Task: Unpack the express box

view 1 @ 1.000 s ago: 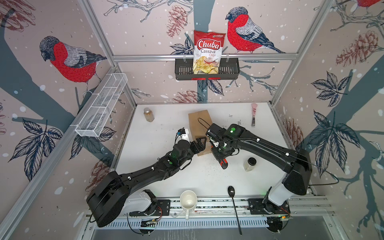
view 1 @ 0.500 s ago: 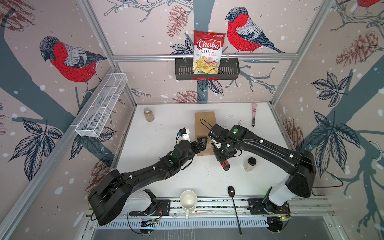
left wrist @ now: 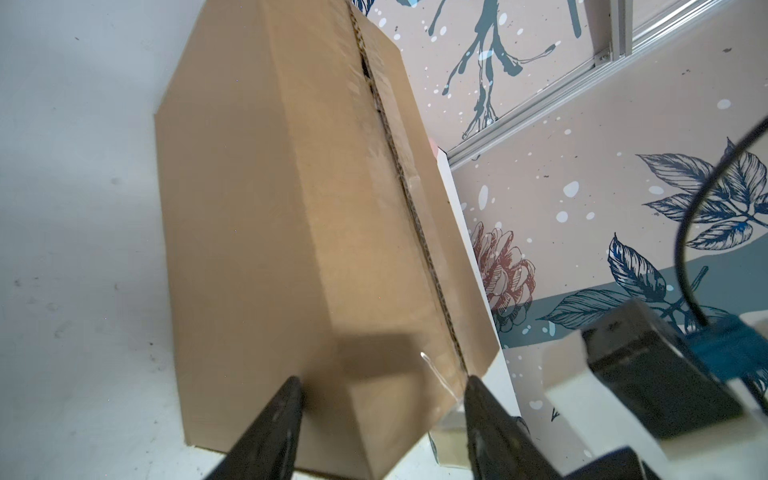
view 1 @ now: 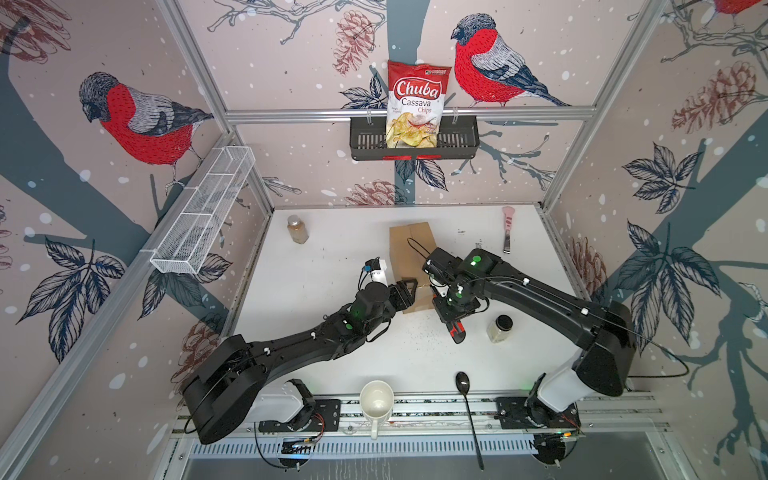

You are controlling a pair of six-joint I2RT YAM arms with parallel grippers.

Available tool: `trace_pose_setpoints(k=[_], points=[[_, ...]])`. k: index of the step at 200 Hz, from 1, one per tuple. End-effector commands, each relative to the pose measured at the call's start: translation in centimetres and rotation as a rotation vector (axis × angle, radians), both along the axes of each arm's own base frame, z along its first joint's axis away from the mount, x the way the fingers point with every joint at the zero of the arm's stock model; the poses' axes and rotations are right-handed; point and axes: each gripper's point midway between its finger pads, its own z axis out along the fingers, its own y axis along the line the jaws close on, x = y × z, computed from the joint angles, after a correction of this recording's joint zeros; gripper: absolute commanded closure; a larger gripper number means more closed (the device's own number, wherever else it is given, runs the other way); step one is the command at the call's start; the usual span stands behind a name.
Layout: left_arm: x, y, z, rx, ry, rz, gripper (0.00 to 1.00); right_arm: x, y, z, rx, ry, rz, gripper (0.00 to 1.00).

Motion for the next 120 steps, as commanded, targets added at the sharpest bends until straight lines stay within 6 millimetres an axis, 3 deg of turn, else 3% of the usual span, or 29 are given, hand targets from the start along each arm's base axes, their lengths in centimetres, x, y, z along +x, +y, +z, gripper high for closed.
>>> trace_pose_setpoints(k=[1,50,120], points=[[-0.5,-1.6,2.4,-0.084,-0.049,-0.051,0.41,0.1,0.8,0.4,0.048,-0.001,0.053,0.96],[-1.1,-2.8,2.0,-0.096,-0.045,-0.064,0.44,-0.1,0.6,0.4,0.042,0.008,0.055,0.96],[-0.2,-3.0,1.7,-0.034,-0.063,0.037,0.45,-0.6,1.0,0.5,0.043,0.021,0.084,0.96]])
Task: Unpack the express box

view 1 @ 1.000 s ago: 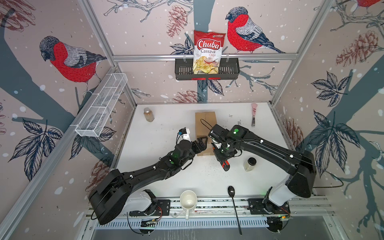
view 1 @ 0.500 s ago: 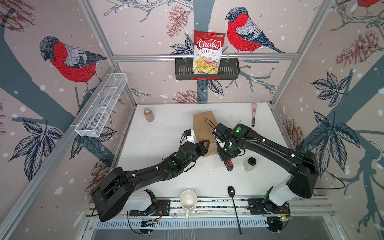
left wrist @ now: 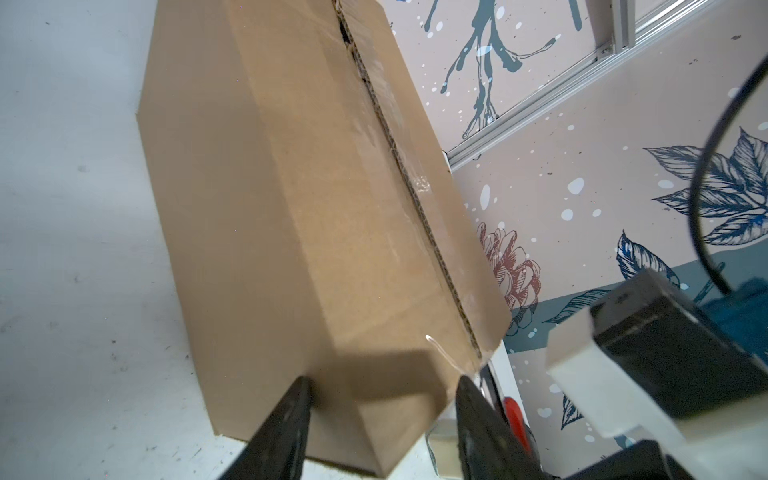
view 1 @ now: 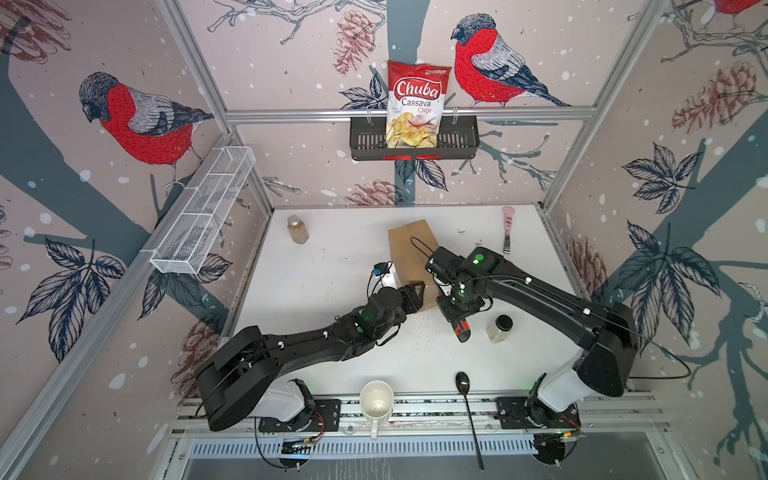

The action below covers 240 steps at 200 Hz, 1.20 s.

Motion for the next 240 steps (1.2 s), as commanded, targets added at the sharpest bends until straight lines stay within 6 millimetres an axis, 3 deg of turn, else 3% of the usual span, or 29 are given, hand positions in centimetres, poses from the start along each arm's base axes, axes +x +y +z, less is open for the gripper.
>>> trace_pose_setpoints(k=[1,58,112,172,217,240], points=[[0.1,-1.0,2.1,-0.054,-0.046,-0.002,0.45,-0.8,2.1,0.4,0.085,0.038,0.088,0.96],[-0.2,-0.4,3.2,-0.055,-0.076,0.037,0.46,-0.4,1.9,0.3,0.077,0.030,0.087,0.96],[-0.6,1.1,4.1,-0.044,-0.100,0.058,0.26,0.0,1.1,0.0,0.062,0.034,0.084,0.96],[-1.5,-0.4,3.7,-0.074,-0.073,-0.023,0.06,0.1,0.8,0.0,0.057,0.038,0.085,0.96],[-2.9,-1.1,3.4,-0.092,-0.011,-0.080,0.04,0.4,0.6,0.0,0.057,0.032,0.081,0.96],[-2.7,-1.2,3.0,-0.078,0.003,-0.073,0.05,0.4,0.7,0.1,0.062,0.031,0.084,0.96]])
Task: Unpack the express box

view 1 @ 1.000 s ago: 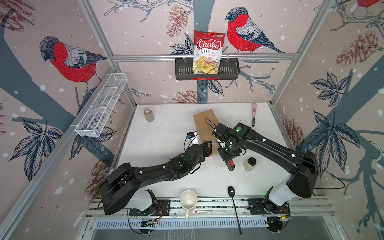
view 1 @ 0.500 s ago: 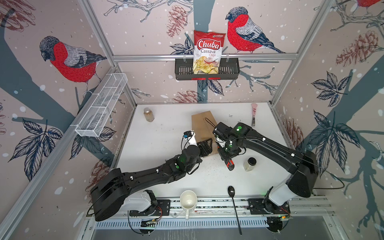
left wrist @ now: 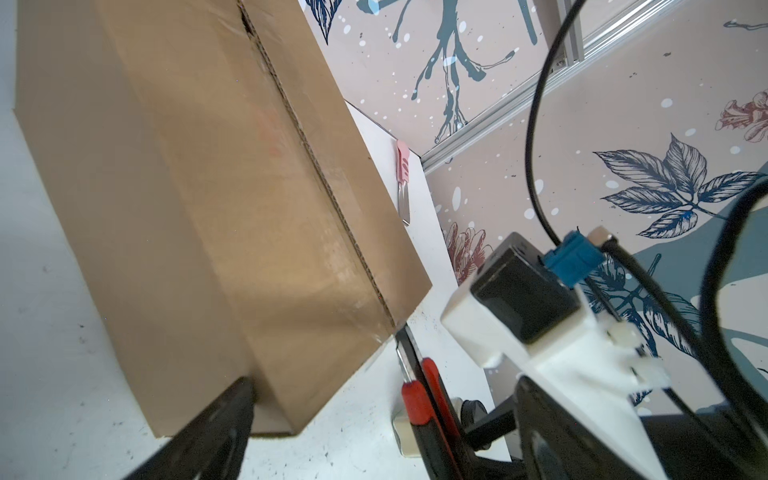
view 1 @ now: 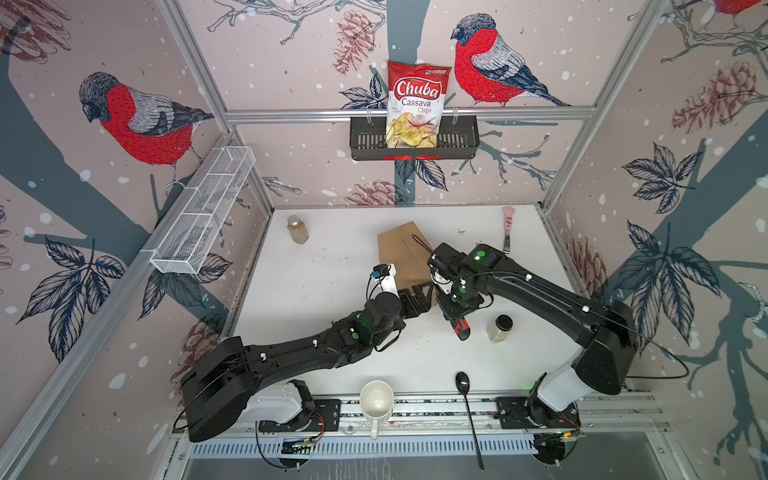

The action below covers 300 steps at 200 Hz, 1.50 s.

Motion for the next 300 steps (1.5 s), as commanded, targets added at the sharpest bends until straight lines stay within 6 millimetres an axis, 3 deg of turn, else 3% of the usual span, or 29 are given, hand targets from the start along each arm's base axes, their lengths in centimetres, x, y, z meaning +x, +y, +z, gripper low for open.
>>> trace_pose_setpoints(k=[1,26,40,50,127,300], points=[[-0.5,-1.0,0.2,-0.023,0.028,-0.045,0.05,0.0,0.5,0.1,0.026,0.001,0.032,0.96],[-0.2,-1.0,-0.5,0.013,0.050,-0.031,0.13,0.1,0.5,0.3,0.023,-0.004,0.029,0.96],[0.0,-0.9,-1.1,0.037,0.059,-0.016,0.25,0.1,0.5,0.4,0.021,-0.007,0.033,0.96],[0.1,-1.0,-1.4,0.052,0.064,-0.011,0.27,0.1,0.4,0.4,0.018,-0.007,0.032,0.96],[1.5,-0.2,-3.2,0.134,0.083,0.082,0.29,-0.1,-0.1,0.5,0.007,-0.008,0.027,0.96],[2.9,0.0,-3.5,0.164,0.081,0.165,0.29,-0.9,0.3,0.2,-0.002,0.019,0.045,0.96]])
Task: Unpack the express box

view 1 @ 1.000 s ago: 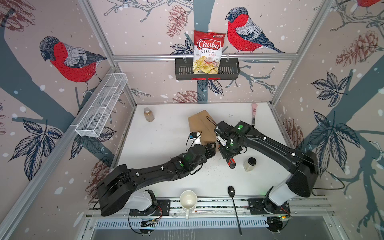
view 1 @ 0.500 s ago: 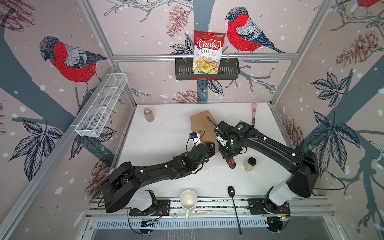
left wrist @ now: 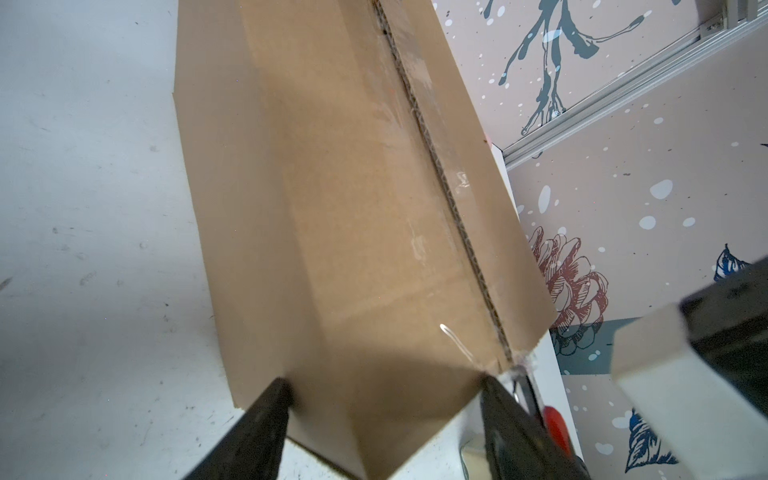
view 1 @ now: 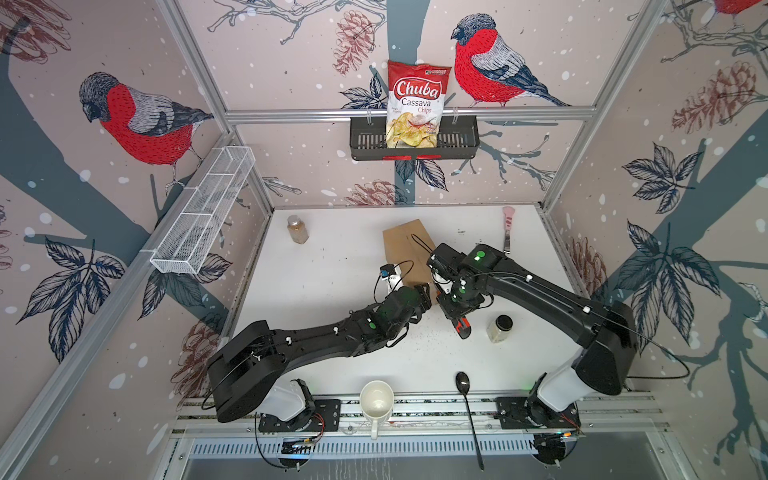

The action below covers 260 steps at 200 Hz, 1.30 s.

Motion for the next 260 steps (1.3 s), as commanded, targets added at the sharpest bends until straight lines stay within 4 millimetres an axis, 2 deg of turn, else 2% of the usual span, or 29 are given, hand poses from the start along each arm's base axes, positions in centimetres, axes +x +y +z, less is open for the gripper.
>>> trace_pose_setpoints(k=[1,60,145,260], points=[[0.5,0.0,0.7,-0.016,-0.019,0.027,0.29,-1.1,0.5,0.0,0.021,0.048,0.046,0.96],[0.7,0.0,1.0,-0.034,-0.031,0.037,0.28,-1.3,0.8,-0.1,0.029,0.055,0.050,0.97],[1.3,1.2,1.1,-0.012,-0.052,0.100,0.27,-1.4,0.9,0.1,0.030,0.052,0.049,0.97],[1.4,1.0,1.1,-0.025,-0.052,0.094,0.26,-1.5,0.7,0.2,0.030,0.047,0.040,0.97]])
